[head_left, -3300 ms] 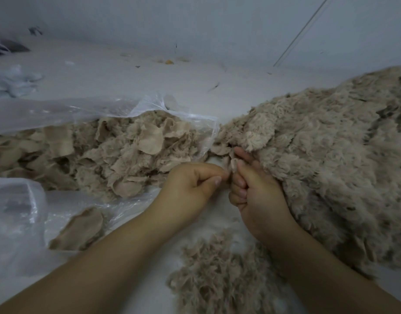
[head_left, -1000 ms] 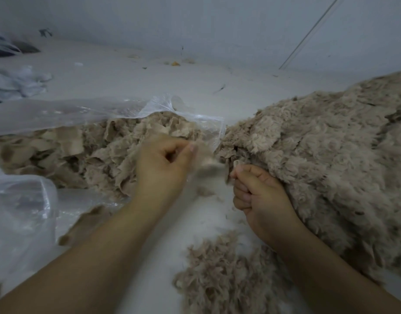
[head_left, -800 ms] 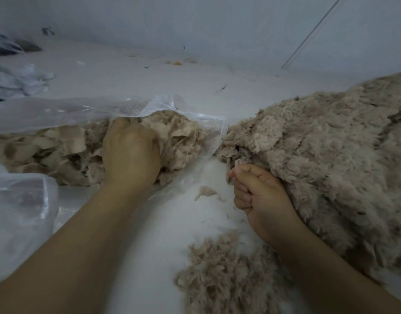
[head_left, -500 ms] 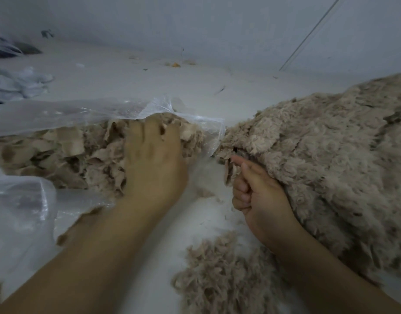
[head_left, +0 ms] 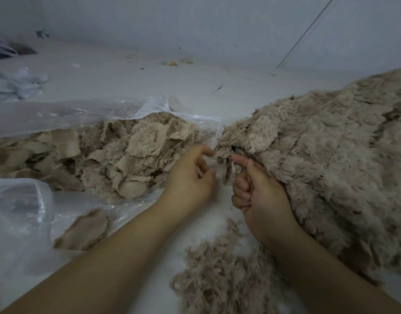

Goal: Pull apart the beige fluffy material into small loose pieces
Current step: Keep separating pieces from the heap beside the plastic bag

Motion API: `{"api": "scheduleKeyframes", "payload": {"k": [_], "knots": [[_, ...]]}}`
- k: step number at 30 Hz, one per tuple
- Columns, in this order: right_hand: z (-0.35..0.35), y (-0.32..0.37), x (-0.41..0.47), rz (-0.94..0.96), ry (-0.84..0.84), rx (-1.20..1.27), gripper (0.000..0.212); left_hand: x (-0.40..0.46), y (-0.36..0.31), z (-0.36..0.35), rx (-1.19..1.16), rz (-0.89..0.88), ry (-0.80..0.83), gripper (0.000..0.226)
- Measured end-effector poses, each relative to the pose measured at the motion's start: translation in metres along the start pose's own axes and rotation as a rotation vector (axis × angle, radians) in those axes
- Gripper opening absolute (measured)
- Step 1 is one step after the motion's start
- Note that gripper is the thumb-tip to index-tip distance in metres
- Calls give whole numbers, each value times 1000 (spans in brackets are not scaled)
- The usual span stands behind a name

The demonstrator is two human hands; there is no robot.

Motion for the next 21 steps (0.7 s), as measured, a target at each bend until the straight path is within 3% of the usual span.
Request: {"api": "scheduleKeyframes", "payload": {"k": [2, 7, 10, 12, 14, 21], "knots": [[0, 0, 0, -2, 6, 13, 30, 7, 1, -3, 84, -127, 6, 22], [0, 0, 0, -5, 20, -15, 28, 6, 3, -11, 142, -121, 279, 27], [0, 1, 0, -23, 24, -21, 26, 7, 3, -9, 95, 11, 149, 24], [1, 2, 0, -36, 36, -30, 26, 5, 6, -7, -49, 110, 81, 13], [1, 2, 0, -43, 40, -38, 26, 0, 4, -7, -202, 167, 71, 16], [2, 3, 2, -61, 50, -61, 27, -6, -5, -6, -252, 147, 38, 18]]}}
Point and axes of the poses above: each hand's wrist, its own x-axis towards the middle knuckle, its own z-axis out of the back of the hand, y = z × x, the point moved 1 cm from there along x, towards the middle knuckle, and after that the axes turned 10 degrees about x, right-handed, at the moved point
